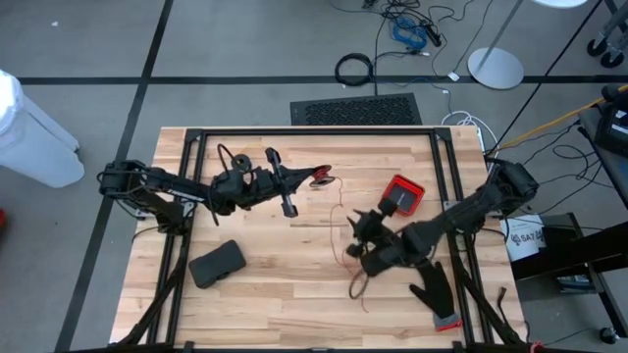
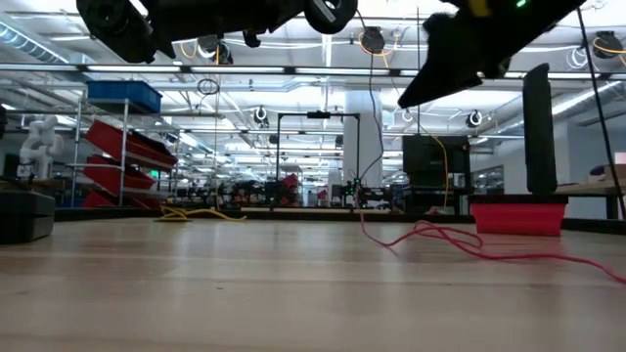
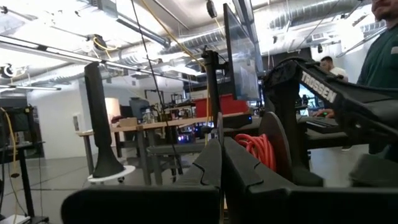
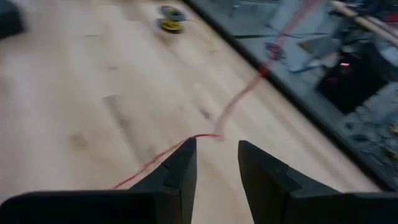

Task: Coil cords
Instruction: Coil the red wire onto the black spool

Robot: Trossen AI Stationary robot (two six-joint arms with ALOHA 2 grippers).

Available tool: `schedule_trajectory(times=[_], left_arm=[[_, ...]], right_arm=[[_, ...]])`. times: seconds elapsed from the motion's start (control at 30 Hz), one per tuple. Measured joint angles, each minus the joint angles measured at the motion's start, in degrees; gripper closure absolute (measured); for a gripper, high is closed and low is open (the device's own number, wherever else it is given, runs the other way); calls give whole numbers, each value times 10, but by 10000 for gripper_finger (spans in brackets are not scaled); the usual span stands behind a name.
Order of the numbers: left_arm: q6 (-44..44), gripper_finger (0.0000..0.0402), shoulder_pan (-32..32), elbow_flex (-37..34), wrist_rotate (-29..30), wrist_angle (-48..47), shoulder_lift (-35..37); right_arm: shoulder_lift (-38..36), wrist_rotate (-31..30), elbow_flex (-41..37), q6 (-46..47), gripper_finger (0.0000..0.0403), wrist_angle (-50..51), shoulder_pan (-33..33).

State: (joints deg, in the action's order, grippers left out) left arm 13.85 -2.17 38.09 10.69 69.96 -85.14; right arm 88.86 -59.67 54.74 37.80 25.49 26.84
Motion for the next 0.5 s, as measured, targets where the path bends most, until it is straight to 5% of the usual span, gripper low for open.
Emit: schedule_trajectory(times=[0.5], left_arm=[[0, 401, 0, 0, -1, -4, 0]], right_arm=[[9, 7, 0, -106, 298, -52, -87]])
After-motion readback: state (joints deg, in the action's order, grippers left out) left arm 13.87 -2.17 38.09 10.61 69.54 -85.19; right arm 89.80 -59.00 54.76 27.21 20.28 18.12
